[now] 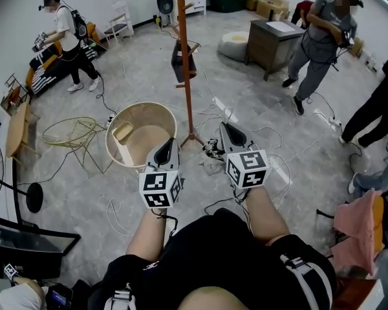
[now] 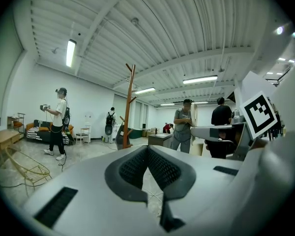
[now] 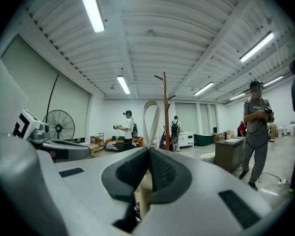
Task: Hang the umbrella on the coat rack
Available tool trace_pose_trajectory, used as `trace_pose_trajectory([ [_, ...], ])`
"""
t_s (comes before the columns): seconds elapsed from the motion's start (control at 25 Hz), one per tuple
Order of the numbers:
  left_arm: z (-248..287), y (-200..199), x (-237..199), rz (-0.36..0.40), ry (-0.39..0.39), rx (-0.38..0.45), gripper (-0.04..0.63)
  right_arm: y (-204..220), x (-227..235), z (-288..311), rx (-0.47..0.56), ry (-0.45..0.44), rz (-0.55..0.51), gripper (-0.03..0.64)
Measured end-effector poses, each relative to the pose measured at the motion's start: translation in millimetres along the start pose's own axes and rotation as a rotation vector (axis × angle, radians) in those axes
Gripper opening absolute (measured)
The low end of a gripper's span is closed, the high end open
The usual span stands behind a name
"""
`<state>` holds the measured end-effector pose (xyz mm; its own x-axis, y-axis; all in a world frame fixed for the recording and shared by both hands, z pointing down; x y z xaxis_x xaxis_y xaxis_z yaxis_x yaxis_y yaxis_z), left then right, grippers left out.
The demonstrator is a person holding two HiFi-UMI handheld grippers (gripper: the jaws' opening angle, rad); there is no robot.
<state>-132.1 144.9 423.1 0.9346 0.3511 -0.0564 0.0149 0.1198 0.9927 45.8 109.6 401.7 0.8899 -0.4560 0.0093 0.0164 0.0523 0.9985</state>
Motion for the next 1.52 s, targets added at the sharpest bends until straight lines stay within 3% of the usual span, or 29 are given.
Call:
trace_pose_trajectory([
  [0.32,48.4,11.3,-18.4,0.004,-0.007,0.001,0.015,1.3,17.4,43.2,0.032,-0.05,0.0,0.018],
  [0.84,262.9,-36.9,-61.3,0.048,-0.028,0.0,0.015,-32.1,143.3,218.0,0.057,-0.142,-0.002,0.018],
  [1.12,378.3,-48.3,-98.7,0.04,-0.051,0.009,0.015,-51.5,199.0,321.9,0.078,-0.235,0.001,0.02],
  [1.24,416.2,-52.2,-112.4,0.036,-0.063,0.019,0.015,-58.0,220.1,357.0,0.087,-0.291,0.024,0.02],
  [1.52,473.7,-47.0,-159.2,-0.006,-0.064,0.009,0.015,-85.0,238.1,434.3,0.125,-0.372,-0.039,0.019],
])
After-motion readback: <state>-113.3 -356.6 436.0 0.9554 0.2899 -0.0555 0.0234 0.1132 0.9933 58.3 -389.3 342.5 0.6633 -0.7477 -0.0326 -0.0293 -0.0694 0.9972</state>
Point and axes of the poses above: the fingertips, and each gripper's own axes: z forward along the fingers, x to its right, y out of its underside, the point moved 4 cm from there along -z, backward along the fingers
